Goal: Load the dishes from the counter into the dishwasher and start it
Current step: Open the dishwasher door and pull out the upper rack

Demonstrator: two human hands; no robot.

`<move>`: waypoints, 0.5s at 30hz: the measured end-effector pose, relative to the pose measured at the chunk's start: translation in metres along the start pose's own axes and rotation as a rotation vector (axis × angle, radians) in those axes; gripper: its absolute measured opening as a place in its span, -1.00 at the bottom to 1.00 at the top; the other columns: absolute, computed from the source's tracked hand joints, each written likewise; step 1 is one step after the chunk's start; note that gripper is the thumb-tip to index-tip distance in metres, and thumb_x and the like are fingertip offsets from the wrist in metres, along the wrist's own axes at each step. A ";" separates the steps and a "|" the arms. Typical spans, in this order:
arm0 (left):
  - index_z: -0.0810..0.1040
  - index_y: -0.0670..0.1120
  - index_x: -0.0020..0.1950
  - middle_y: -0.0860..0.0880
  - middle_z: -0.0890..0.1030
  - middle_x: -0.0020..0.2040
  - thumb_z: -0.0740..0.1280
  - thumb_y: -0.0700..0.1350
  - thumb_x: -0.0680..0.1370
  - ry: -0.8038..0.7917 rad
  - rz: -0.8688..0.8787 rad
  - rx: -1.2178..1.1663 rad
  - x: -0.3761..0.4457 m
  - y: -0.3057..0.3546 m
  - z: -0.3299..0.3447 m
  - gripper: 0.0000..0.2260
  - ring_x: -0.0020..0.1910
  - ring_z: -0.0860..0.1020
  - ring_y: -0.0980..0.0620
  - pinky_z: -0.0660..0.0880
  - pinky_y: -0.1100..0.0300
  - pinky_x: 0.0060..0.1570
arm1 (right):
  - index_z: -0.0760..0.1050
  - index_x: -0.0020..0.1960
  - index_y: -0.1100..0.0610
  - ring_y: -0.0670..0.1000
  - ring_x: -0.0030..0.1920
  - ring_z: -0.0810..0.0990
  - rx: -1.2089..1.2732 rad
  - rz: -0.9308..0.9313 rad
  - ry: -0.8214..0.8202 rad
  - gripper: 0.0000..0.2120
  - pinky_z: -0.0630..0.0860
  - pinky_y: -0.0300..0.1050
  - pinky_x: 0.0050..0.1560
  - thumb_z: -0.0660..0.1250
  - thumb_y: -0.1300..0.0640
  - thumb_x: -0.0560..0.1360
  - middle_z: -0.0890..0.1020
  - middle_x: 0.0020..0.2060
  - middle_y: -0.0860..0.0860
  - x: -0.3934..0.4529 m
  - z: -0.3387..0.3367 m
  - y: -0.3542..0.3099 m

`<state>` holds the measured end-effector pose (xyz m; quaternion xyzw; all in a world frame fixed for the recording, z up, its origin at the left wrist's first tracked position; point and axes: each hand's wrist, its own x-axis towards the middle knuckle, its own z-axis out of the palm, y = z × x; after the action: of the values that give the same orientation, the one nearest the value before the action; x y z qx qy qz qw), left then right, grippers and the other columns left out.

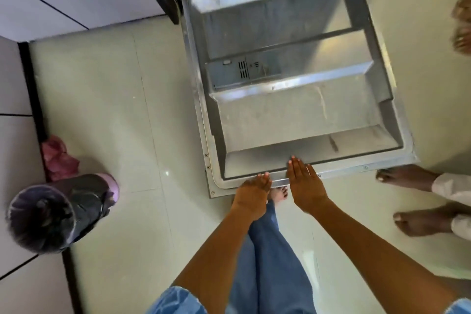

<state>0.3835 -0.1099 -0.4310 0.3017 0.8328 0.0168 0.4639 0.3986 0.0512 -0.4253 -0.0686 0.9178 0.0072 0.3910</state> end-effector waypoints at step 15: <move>0.64 -0.23 0.05 -0.21 0.64 0.03 0.54 -0.23 0.27 0.983 -0.195 0.000 -0.062 -0.047 -0.374 -0.63 -0.04 0.63 -0.19 0.59 0.00 -0.03 | 0.60 -0.23 0.21 0.11 -0.40 0.60 0.215 0.004 0.706 -0.61 0.56 -0.11 -0.41 0.55 0.39 -0.04 0.61 -0.37 0.10 0.027 -0.368 0.055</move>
<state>0.0920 -0.0867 -0.1855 0.1789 0.9772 0.1135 0.0160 0.1090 0.0774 -0.1917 -0.0235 0.9918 -0.1127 0.0550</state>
